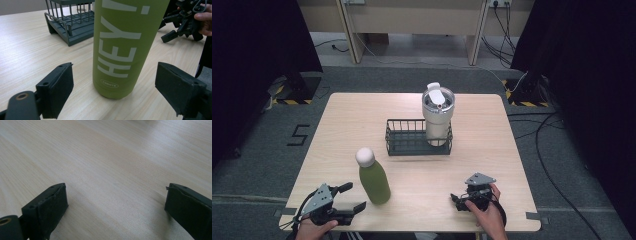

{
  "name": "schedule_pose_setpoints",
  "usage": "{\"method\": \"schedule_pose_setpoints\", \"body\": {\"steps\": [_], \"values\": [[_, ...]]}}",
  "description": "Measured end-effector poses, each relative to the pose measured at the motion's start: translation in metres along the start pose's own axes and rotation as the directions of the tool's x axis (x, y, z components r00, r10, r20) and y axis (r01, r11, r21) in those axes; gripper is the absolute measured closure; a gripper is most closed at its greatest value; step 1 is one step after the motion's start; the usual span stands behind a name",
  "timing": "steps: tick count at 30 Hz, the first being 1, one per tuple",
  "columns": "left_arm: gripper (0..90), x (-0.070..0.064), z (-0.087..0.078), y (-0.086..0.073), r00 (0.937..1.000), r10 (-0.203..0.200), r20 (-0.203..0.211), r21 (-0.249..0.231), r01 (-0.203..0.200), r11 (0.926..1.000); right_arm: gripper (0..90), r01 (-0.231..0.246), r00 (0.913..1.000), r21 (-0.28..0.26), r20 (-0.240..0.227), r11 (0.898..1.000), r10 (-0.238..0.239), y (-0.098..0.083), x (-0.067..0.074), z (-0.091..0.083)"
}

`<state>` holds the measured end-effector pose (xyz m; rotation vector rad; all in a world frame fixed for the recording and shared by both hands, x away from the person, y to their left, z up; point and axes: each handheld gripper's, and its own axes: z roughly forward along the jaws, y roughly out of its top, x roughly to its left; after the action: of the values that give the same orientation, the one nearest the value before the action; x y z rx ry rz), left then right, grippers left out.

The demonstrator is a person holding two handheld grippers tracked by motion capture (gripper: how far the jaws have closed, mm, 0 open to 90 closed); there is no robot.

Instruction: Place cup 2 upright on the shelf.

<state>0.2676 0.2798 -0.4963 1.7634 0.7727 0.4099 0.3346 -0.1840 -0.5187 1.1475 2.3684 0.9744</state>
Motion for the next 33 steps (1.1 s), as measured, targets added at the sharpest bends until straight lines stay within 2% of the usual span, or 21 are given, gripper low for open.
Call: {"method": "schedule_pose_setpoints", "body": {"steps": [4,7,10,25,33], "values": [[14.9,-0.002,0.004,0.003,1.0,0.005,-0.003,-0.014,-0.005,0.9999,4.5,0.002,1.0,0.0,0.001,1.0,-0.002,0.0,0.0,0.0],[14.9,-0.003,0.006,0.006,0.9996,0.029,-0.004,-0.015,-0.029,0.9995,4.4,0.001,1.0,0.0,-0.001,1.0,-0.001,0.0,0.0,0.0],[14.9,-0.003,0.007,0.007,0.9996,0.027,-0.004,-0.029,-0.027,0.9992,4.2,0.0,1.0,0.001,-0.001,1.0,0.0,0.0,0.0,0.0],[14.8,-0.01,0.035,0.012,0.9965,0.078,0.029,0.0,-0.078,0.9969,3.9,0.007,1.0,0.0,0.0,1.0,-0.007,0.0,-0.001,0.001],[14.7,-0.009,0.049,0.016,0.9958,0.086,0.031,-0.002,-0.086,0.9963,3.7,0.007,1.0,0.0,0.0,1.0,-0.007,0.0,0.0,0.001]]}}
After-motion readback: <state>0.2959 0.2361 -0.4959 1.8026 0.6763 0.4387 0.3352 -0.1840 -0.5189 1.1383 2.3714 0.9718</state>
